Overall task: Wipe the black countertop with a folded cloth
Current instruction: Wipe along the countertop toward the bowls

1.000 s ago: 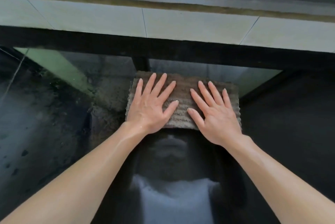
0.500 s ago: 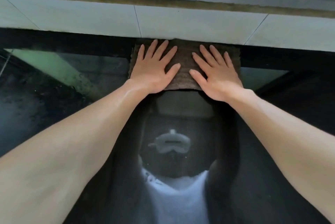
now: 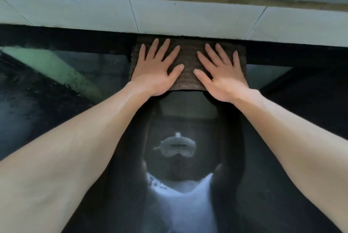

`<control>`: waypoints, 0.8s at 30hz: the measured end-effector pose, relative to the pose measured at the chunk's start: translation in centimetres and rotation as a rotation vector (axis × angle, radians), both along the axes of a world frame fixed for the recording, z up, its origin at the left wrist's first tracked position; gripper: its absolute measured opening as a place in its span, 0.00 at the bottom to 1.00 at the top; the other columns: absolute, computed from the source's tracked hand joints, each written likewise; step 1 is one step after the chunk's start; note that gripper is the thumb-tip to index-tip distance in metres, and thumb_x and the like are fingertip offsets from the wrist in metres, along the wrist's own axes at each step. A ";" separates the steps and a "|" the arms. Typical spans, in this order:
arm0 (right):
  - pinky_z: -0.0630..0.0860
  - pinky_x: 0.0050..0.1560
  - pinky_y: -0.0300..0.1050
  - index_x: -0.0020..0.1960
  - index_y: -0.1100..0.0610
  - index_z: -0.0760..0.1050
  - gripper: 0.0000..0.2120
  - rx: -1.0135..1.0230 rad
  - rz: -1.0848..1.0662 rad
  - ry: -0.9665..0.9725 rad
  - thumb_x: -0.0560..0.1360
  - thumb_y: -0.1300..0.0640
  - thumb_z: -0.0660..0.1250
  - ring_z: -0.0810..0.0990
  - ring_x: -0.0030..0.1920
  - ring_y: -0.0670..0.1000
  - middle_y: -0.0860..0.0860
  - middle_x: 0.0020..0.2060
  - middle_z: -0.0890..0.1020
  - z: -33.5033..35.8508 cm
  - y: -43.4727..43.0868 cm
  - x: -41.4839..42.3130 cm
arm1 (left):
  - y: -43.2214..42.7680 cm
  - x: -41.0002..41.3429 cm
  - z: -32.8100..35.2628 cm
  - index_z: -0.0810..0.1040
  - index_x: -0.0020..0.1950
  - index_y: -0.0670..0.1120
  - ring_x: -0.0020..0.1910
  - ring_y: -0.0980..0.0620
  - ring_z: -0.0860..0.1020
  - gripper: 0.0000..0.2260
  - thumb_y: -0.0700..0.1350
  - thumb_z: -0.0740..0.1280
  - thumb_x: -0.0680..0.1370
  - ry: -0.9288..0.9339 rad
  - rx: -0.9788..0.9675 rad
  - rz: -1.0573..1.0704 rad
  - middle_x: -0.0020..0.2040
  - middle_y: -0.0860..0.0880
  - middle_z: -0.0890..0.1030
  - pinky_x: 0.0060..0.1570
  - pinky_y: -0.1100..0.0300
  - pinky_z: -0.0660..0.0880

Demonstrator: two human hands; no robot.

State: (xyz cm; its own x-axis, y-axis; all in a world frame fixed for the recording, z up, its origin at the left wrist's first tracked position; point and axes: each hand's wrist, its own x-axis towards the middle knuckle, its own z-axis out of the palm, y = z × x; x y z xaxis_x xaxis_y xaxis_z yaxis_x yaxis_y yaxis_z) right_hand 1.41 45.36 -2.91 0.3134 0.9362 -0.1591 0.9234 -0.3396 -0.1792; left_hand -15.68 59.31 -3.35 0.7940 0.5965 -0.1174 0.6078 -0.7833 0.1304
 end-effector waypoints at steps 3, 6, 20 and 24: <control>0.31 0.74 0.59 0.79 0.43 0.48 0.32 0.016 -0.004 0.012 0.78 0.33 0.39 0.37 0.78 0.48 0.45 0.79 0.46 0.0 -1.9 -1.2 | -2.0 -1.3 0.0 0.47 0.80 0.58 0.79 0.47 0.41 0.30 0.67 0.41 0.79 -0.019 -0.013 0.003 0.81 0.50 0.46 0.75 0.45 0.35; 0.31 0.74 0.59 0.79 0.43 0.49 0.31 0.024 -0.023 0.003 0.78 0.33 0.40 0.37 0.77 0.47 0.45 0.79 0.46 -0.1 -4.0 -2.8 | -4.0 -2.6 0.1 0.47 0.80 0.58 0.79 0.48 0.41 0.30 0.67 0.41 0.79 -0.020 -0.014 -0.004 0.81 0.51 0.46 0.75 0.46 0.34; 0.35 0.75 0.61 0.78 0.42 0.41 0.30 -0.023 -0.024 -0.046 0.79 0.33 0.37 0.33 0.77 0.47 0.43 0.78 0.41 0.4 -13.0 -10.5 | -13.2 -10.2 0.3 0.42 0.80 0.58 0.78 0.49 0.36 0.29 0.66 0.38 0.80 0.009 -0.006 0.009 0.81 0.51 0.42 0.75 0.43 0.37; 0.37 0.75 0.62 0.78 0.42 0.44 0.30 -0.007 -0.015 -0.008 0.79 0.34 0.37 0.34 0.77 0.47 0.44 0.79 0.43 0.8 -15.7 -12.9 | -16.0 -12.8 0.4 0.40 0.79 0.58 0.78 0.49 0.34 0.29 0.66 0.38 0.80 0.029 -0.014 0.021 0.81 0.51 0.40 0.75 0.42 0.37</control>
State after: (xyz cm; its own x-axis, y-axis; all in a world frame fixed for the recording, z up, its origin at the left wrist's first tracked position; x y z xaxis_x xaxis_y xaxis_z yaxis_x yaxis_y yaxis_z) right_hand -11.52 29.67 -2.15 0.3289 0.9301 -0.1633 0.9196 -0.3548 -0.1688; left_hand -28.45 43.29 -3.00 0.7774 0.6112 -0.1487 0.6278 -0.7685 0.1232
